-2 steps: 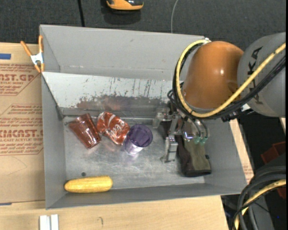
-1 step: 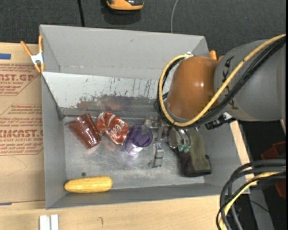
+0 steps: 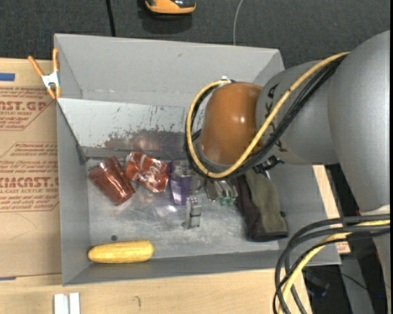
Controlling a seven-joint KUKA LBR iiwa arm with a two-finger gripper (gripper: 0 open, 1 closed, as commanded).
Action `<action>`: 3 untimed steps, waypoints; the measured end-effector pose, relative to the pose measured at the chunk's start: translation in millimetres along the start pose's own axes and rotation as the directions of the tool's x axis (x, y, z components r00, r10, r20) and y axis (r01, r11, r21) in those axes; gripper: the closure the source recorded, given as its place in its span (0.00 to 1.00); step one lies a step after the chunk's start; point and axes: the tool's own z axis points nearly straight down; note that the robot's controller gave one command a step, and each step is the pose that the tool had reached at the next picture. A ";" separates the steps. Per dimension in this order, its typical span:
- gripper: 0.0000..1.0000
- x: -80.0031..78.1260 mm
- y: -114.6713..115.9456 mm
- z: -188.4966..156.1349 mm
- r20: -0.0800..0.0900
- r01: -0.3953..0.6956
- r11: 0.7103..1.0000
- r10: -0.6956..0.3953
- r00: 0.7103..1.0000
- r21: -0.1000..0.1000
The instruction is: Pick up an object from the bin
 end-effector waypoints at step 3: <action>0.00 -23.6 2.8 -30.8 0.007 0.129 0.992 -0.129 0.992 0.001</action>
Offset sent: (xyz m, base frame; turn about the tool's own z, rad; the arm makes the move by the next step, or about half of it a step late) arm 0.0003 -0.0356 0.1247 -0.4936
